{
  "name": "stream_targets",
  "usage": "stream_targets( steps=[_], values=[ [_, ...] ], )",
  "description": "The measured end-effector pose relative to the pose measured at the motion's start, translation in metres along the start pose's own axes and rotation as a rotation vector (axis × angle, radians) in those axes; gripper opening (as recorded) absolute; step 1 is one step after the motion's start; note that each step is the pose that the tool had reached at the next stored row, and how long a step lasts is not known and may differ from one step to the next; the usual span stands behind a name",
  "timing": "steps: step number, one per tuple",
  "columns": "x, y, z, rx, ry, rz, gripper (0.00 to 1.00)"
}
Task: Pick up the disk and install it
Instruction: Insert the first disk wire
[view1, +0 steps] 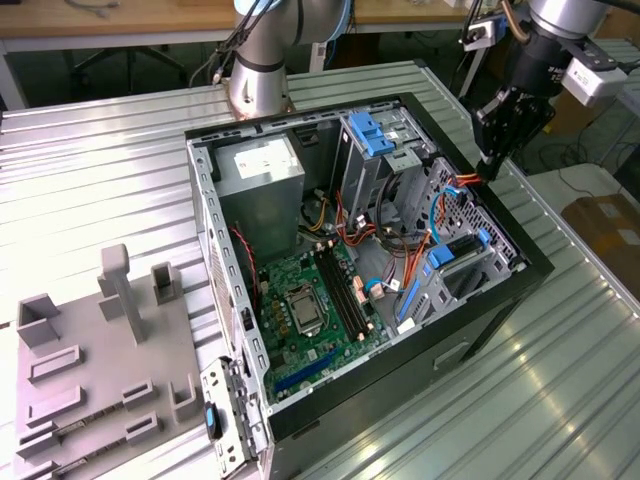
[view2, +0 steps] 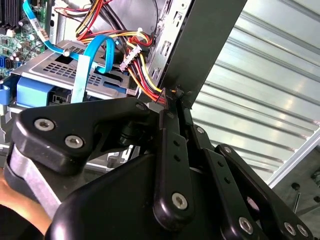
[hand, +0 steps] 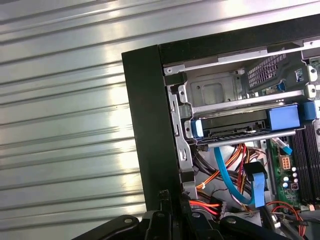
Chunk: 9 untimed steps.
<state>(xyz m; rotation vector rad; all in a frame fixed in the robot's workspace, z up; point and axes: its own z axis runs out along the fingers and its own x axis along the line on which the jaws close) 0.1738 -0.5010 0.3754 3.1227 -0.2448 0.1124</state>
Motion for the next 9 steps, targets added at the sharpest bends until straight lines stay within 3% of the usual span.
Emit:
stream_targets(
  steps=[2, 5, 9],
  values=[
    [0.0, 0.0, -0.0002, -0.0003, 0.0001, 0.0, 0.17],
    [0.0006, -0.0001, -0.0082, -0.0022, 0.0004, 0.0, 0.17],
    [-0.0008, 0.0001, -0.0083, -0.0041, 0.0004, 0.024, 0.17]
  ],
)
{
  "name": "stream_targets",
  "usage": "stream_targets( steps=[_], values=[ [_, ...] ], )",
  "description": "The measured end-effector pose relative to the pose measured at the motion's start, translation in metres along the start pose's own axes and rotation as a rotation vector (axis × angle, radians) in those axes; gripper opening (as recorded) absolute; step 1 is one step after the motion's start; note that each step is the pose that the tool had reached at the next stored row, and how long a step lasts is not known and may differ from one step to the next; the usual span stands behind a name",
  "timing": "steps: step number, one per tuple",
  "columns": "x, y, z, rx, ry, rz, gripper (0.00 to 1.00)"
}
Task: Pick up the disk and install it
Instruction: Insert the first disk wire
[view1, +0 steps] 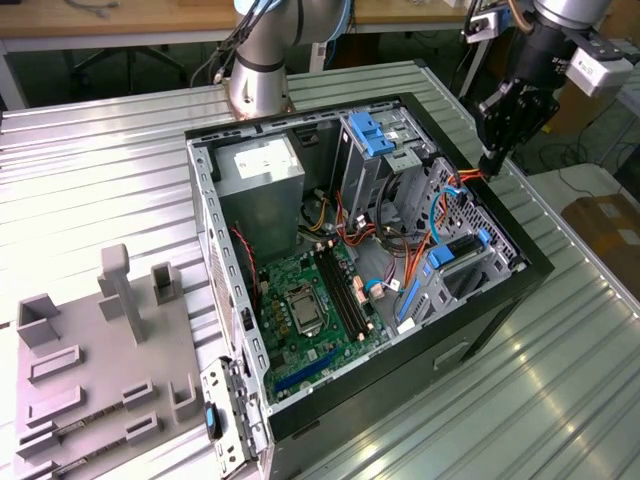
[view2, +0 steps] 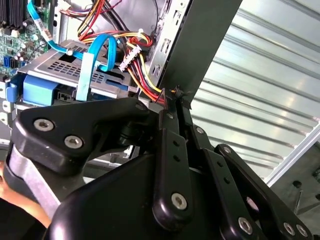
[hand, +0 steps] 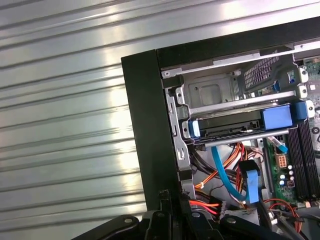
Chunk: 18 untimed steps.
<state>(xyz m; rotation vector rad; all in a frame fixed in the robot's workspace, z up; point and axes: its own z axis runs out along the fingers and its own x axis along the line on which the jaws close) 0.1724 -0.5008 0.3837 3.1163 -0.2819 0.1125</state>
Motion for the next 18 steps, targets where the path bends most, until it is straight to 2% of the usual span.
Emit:
stream_targets(
  steps=[2, 7, 16, 18],
  values=[
    [-0.0002, 0.0, -0.0001, -0.0034, -0.0002, 0.046, 0.17],
    [-0.0003, 0.0001, 0.0, -0.0093, -0.0005, 0.128, 0.17],
    [-0.0005, 0.0001, -0.0001, -0.018, -0.001, 0.248, 0.17],
    [-0.0005, 0.0001, -0.0001, -0.0215, -0.0012, 0.296, 0.17]
  ],
)
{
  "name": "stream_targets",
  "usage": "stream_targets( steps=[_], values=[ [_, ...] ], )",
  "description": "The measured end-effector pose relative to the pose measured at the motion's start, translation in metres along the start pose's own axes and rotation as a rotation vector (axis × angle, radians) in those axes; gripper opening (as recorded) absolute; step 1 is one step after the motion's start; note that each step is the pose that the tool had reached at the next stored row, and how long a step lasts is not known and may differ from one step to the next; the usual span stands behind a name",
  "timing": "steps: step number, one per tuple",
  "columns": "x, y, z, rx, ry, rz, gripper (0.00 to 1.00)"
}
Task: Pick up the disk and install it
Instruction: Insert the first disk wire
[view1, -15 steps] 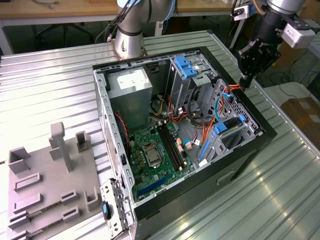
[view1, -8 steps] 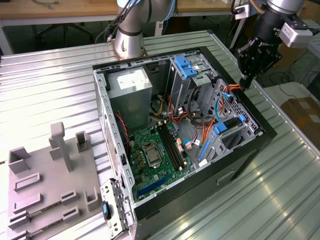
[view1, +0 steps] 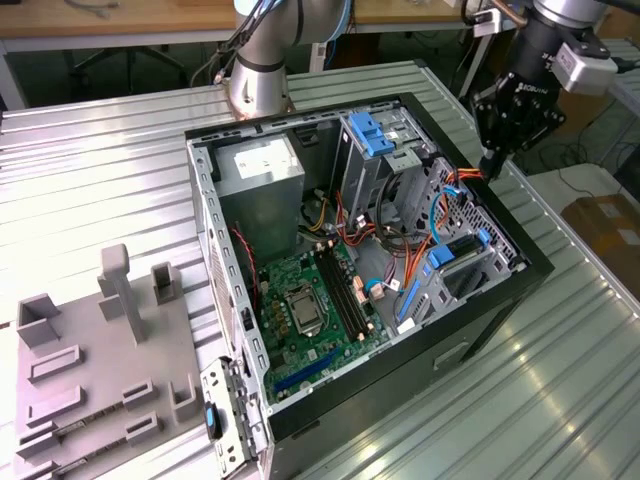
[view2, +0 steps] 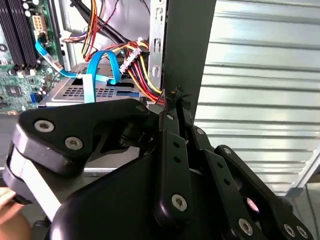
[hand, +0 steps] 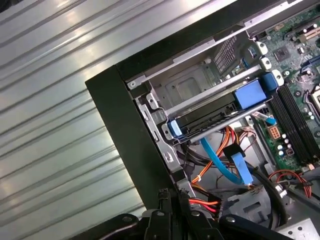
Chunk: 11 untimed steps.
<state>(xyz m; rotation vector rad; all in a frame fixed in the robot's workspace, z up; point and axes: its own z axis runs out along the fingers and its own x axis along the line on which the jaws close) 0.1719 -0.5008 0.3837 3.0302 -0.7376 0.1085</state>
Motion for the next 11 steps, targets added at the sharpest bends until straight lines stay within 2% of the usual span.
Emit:
stream_targets(
  steps=[2, 5, 6, 11],
  values=[
    [0.0, 0.0, 0.0, -0.0021, -0.0001, 0.028, 0.17],
    [0.0, 0.0, 0.0, -0.007, -0.0004, 0.095, 0.17],
    [0.0, 0.0, 0.0, -0.0102, -0.0006, 0.14, 0.17],
    [0.0, 0.0, 0.0, -0.0211, -0.0012, 0.289, 0.17]
  ],
)
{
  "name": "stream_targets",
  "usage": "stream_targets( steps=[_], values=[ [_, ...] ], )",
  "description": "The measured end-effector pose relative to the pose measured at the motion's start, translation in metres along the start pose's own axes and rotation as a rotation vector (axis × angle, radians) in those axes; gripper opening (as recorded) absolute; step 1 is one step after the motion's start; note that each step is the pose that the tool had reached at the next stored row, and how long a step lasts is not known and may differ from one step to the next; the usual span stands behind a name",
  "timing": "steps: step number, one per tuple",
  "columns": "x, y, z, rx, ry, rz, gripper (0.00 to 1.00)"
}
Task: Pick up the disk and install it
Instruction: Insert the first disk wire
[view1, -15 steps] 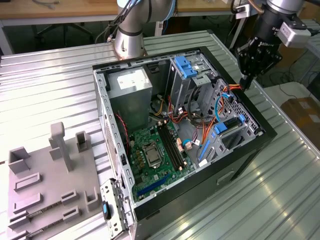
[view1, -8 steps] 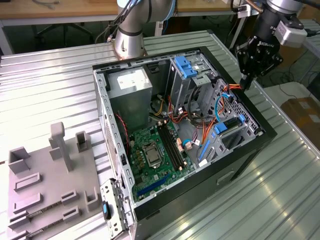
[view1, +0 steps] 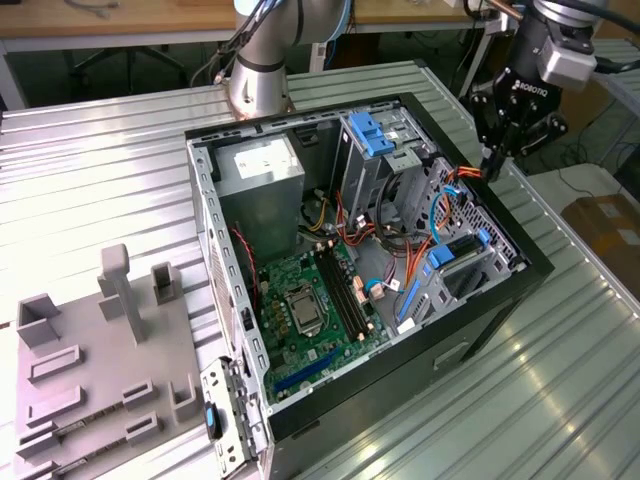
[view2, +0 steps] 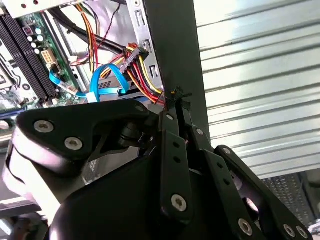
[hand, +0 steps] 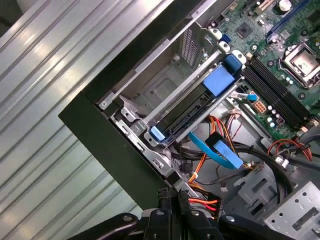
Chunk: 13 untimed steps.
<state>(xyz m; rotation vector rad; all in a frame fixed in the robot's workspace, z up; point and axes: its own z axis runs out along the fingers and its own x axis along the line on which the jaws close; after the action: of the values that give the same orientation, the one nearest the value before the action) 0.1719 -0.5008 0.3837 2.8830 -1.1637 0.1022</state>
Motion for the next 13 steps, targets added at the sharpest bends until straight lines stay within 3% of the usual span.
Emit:
stream_targets(
  steps=[3, 5, 7, 11, 13],
  values=[
    [-0.0001, 0.0, 0.0, -0.0054, -0.0003, 0.076, 0.17],
    [-0.001, 0.0008, 0.0, -0.0059, -0.0004, 0.082, 0.17],
    [-0.0056, 0.0056, -0.0002, -0.0062, -0.0004, 0.086, 0.17],
    [-0.0073, 0.0073, -0.0003, -0.0107, -0.0006, 0.147, 0.17],
    [-0.0073, 0.0073, -0.0002, -0.0153, -0.0009, 0.211, 0.17]
  ],
)
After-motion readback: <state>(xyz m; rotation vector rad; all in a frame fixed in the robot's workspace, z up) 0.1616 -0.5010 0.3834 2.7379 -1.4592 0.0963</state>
